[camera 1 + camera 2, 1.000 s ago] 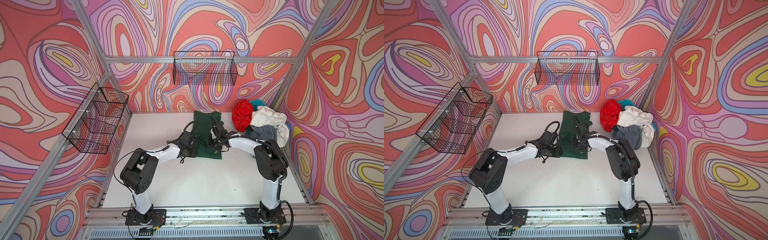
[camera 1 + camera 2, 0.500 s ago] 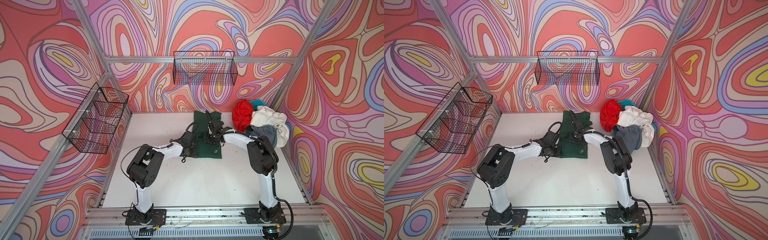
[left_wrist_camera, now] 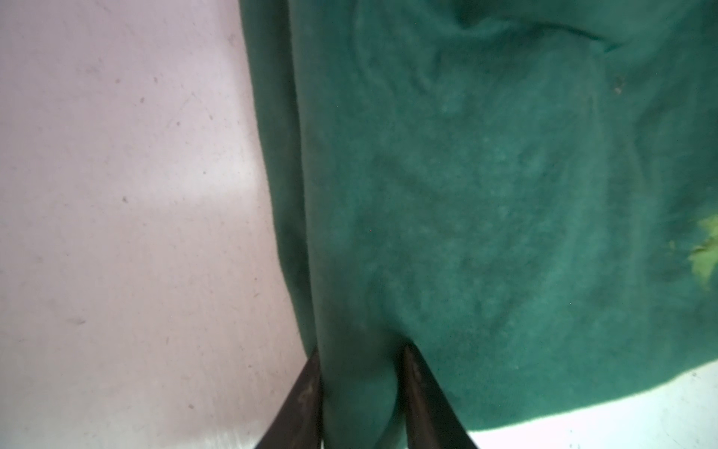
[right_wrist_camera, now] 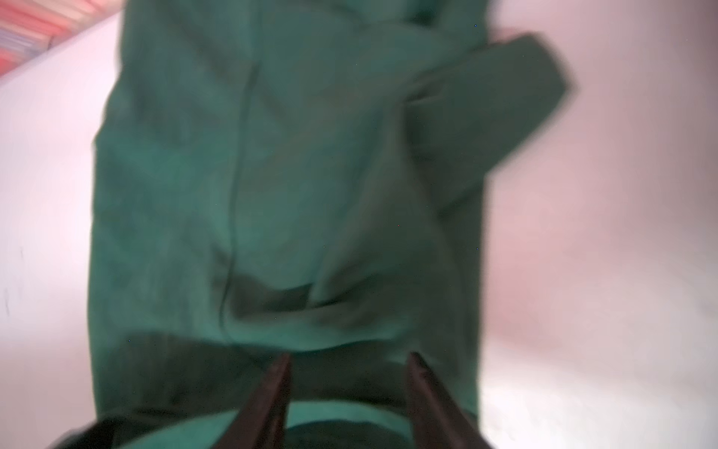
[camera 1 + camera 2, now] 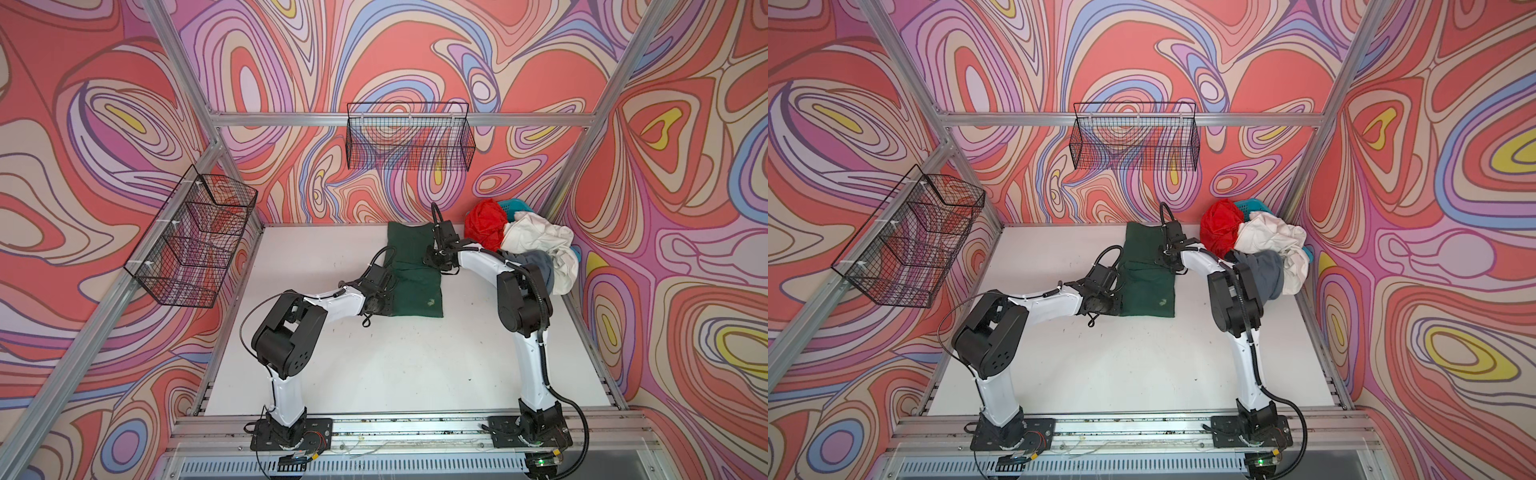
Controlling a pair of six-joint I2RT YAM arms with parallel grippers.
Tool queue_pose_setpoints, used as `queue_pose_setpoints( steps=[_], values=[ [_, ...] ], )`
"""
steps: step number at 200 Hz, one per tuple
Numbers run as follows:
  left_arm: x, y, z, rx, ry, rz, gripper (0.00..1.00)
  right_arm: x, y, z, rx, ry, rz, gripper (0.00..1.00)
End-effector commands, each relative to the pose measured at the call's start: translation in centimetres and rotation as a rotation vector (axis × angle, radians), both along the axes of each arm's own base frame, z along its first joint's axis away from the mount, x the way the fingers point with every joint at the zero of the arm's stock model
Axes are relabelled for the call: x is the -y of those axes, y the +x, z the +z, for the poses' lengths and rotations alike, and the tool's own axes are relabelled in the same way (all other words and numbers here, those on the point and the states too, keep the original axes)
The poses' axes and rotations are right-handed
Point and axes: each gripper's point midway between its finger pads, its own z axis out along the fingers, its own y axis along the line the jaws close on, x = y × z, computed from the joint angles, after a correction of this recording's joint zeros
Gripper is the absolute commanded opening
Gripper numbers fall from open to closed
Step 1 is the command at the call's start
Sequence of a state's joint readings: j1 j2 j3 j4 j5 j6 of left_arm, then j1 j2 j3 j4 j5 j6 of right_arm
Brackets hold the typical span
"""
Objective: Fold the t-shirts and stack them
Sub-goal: 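Draw both grippers back toward the robot beside the folded green shirt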
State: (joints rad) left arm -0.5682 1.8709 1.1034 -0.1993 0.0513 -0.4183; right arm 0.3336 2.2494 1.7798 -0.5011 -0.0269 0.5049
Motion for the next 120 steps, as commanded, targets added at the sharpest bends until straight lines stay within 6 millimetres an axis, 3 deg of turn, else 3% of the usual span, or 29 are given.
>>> queue_pose_setpoints(
  steps=[1,38,60,66,80,120],
  values=[
    [-1.8,-2.5,-1.9,-0.09,0.077,-0.002,0.37,2.3,-1.4,4.6,0.056,-0.059,-0.052,0.67],
    [-2.3,-2.1,0.0,-0.069,0.088,0.039,0.6,2.8,-7.6,5.1,0.018,0.048,-0.065,0.68],
    [-2.1,-2.0,1.7,-0.048,0.049,0.05,0.63,2.0,-11.4,3.5,-0.034,0.178,-0.068,0.67],
    [-2.0,-2.0,2.0,-0.049,0.031,0.053,0.64,1.7,-12.3,4.2,-0.022,0.221,-0.062,0.67],
    [-1.9,-2.1,2.5,-0.056,-0.023,0.068,0.64,1.5,-14.3,3.3,-0.048,0.27,-0.069,0.66],
    [-1.4,-2.3,2.2,-0.074,-0.185,0.111,0.63,0.9,-17.6,1.1,-0.09,0.363,-0.077,0.61]
  ],
)
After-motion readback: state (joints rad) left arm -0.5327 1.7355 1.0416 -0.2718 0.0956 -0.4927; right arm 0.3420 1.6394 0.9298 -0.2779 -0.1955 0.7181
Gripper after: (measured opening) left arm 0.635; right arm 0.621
